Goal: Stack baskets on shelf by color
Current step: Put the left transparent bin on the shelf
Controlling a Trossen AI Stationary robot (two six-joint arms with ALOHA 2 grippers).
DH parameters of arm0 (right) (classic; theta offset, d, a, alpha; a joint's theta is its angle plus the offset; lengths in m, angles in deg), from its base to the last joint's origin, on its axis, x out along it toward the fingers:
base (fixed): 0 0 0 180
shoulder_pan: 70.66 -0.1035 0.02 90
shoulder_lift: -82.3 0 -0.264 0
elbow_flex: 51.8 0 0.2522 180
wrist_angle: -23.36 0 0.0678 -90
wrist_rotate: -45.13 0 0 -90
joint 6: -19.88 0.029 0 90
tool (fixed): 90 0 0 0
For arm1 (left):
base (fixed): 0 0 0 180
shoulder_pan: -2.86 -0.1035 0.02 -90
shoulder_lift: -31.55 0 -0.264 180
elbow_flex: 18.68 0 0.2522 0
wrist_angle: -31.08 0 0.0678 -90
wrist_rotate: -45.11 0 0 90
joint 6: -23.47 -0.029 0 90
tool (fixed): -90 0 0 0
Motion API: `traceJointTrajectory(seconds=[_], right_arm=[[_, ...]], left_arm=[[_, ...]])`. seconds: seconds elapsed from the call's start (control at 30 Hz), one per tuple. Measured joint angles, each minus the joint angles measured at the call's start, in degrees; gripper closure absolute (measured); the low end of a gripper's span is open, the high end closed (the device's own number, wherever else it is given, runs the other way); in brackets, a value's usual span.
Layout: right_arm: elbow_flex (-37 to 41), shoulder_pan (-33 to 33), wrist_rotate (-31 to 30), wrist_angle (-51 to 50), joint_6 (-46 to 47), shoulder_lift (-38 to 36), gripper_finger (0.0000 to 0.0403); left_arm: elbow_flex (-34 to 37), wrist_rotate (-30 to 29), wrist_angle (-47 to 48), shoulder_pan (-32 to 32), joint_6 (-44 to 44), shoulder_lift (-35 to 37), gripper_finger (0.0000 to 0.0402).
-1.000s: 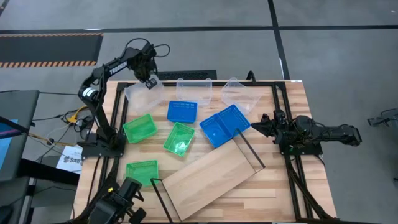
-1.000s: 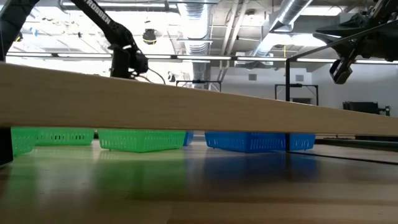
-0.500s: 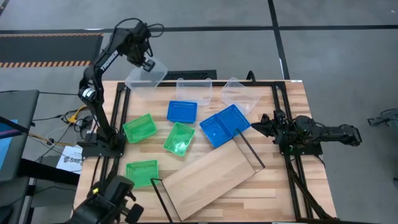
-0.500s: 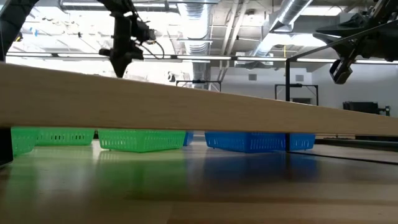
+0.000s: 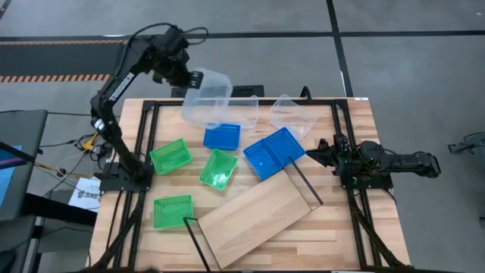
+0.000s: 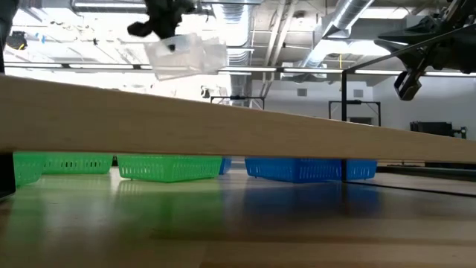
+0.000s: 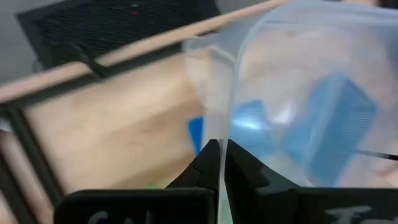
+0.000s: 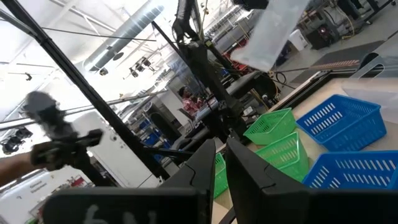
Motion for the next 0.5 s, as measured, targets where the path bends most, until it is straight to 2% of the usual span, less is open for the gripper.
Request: traceJointTrajectory(seconds=[0.13,0.37,0.5], right_arm=[[0.0,0.0,-0.01,0.02,0.0,0.0,0.0339],[0.0,0.0,-0.01,0.02,0.0,0.0,0.0339],[0.0,0.0,-0.01,0.02,0.0,-0.02,0.0339]], left_arm=[[0.0,-2.6,-0.04,9.24,10.07,3.64,0.0402],[0.0,-13.63,-0.02,28.03,28.14,5.93,0.0401],[0.39,-17.82,-0.33,37.51,35.72,5.58,0.0401]])
